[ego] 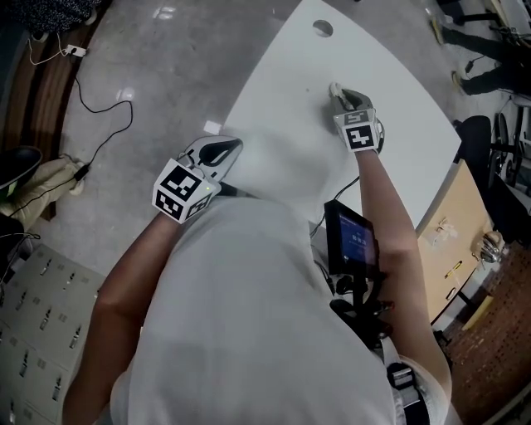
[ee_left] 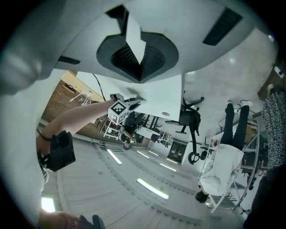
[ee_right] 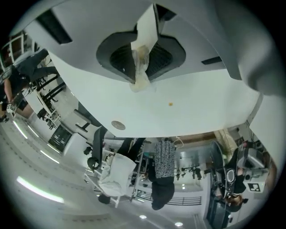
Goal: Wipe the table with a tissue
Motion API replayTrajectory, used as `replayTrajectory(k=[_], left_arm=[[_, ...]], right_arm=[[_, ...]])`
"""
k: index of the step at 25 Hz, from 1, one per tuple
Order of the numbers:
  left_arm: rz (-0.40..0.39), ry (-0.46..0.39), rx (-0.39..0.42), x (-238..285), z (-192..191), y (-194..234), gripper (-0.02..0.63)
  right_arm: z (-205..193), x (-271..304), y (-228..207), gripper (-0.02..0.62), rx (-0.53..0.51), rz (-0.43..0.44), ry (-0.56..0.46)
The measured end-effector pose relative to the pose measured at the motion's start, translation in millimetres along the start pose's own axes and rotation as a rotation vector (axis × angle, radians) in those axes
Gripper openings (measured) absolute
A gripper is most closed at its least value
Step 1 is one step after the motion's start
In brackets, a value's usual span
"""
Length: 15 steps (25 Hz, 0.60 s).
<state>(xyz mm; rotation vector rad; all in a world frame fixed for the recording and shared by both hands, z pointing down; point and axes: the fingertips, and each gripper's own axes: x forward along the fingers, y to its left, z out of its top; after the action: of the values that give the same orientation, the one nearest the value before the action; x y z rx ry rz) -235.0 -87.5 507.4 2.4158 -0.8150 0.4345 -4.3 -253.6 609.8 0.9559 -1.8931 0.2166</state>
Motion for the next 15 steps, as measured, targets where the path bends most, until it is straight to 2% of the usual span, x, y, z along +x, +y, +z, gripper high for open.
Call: replayTrajectory(k=[6, 10, 15], left_arm=[[-0.028, 0.000, 0.019, 2.4, 0.2, -7.7, 0.008], [-0.040, 0.000, 0.036, 0.4, 1.9, -8.4, 0.008], [-0.052, -0.005, 0.051, -3.4, 1.7, -8.4, 0.008]], right_arm=[[0.3, -13.2, 45.2, 0.064, -0.143, 0.025, -0.015], [-1.4, -25.9, 82.4, 0.064, -0.139, 0.056, -0.031], [-2.8, -47.0, 144.8, 0.064, -0.156, 0.135, -0.059]])
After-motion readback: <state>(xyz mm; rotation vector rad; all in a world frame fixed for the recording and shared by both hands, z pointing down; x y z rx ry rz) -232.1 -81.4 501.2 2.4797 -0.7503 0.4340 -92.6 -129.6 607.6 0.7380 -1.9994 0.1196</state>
